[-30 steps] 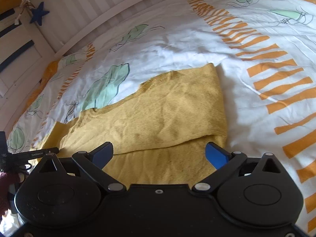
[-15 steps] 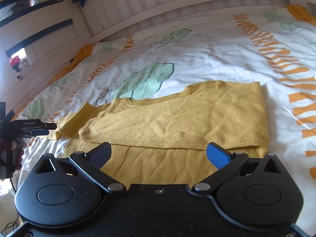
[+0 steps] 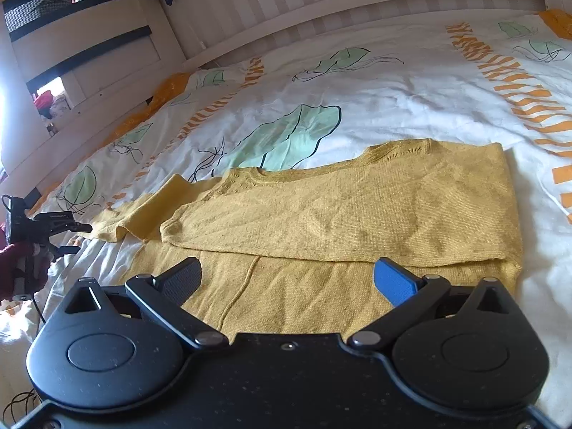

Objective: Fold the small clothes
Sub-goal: 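Grasp the other sleeve with the left gripper and lift it, then lay the sleeve across the folded side and open the left gripper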

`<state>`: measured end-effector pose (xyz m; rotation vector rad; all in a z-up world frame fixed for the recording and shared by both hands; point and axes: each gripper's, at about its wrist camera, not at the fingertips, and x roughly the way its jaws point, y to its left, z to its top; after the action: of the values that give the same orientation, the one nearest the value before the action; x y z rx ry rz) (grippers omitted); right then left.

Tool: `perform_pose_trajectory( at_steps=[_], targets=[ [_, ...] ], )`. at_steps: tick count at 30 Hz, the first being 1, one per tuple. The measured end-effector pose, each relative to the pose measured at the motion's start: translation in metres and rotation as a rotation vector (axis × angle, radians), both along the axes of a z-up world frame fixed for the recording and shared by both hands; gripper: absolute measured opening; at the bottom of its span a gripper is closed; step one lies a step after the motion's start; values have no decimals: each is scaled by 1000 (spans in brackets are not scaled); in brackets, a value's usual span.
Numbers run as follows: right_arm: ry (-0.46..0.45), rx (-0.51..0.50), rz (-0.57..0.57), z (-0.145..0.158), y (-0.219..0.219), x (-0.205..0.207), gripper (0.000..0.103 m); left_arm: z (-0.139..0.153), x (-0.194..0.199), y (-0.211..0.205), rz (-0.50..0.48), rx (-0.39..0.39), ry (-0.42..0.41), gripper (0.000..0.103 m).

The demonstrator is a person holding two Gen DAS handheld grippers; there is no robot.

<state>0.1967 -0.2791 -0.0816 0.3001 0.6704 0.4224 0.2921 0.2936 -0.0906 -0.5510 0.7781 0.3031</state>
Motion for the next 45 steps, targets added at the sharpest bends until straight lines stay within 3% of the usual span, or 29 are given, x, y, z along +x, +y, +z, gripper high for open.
perform_pose_trajectory(
  at_steps=[10,15,18,21,26,33,37,41,45],
  targets=[
    [34,61,40,-7,19,5,103,-10,34,28,12,0,-45,72],
    [44,59,66,-10,32,7,103,-16,42,40,55,-52,-97,68],
    [54,58,82,-12,36,6,103,-13,39,40,99,-45,-96,5],
    [56,54,90,-11,37,5,103,2,31,31,71,-32,-152,5],
    [47,61,74,-5,30,5,103,59,25,-7,-39,51,-230,5],
    [49,68,32,8,17,4,103,152,17,-92,-238,147,-390,5],
    [44,78,5,17,6,4,103,190,16,-143,-343,136,-461,5],
    [34,93,-31,27,-10,3,103,207,17,-200,-454,179,-490,5],
    [35,109,-82,35,-26,3,103,195,18,-260,-564,200,-468,5]
  ],
)
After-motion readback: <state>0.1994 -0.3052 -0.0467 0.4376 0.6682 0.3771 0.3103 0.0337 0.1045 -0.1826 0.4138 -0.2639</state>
